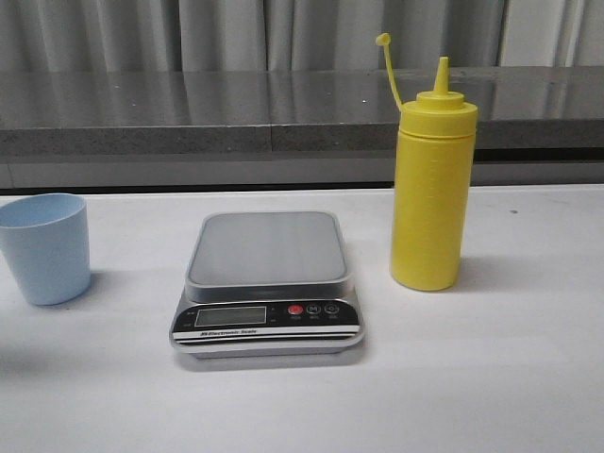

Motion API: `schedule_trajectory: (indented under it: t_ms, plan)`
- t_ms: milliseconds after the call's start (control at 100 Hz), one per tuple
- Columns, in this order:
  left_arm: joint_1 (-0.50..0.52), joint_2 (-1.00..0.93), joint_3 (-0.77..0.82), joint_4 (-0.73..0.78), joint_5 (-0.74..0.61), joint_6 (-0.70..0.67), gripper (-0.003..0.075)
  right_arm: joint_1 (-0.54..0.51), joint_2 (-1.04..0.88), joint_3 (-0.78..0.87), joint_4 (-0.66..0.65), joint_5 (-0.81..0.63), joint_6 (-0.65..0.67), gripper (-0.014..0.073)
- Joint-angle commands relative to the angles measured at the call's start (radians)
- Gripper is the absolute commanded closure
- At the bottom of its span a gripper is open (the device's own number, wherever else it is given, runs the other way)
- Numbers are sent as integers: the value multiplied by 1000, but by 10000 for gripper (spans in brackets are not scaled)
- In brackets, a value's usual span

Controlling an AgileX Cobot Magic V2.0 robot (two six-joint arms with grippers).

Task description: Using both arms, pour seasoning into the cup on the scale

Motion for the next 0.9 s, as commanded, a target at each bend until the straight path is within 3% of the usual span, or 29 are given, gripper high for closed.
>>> schedule_trajectory:
  t_ms: [0, 110, 280, 350, 890]
  plan:
    - [5, 4, -36, -18, -40, -10, 731, -4, -17, 0, -4, -80, -6, 713]
    - [5, 29, -36, -18, -16, -10, 639, -4, -17, 0, -4, -80, -6, 713]
    - [5, 37, -36, -18, -14, -10, 280, -4, -17, 0, -4, -80, -6, 713]
    - [5, 37, -36, -18, -18, -10, 187, -4, -17, 0, -4, -80, -6, 713]
    - [5, 153, -37, -19, -100, -10, 174, -4, -17, 0, -4, -80, -6, 713]
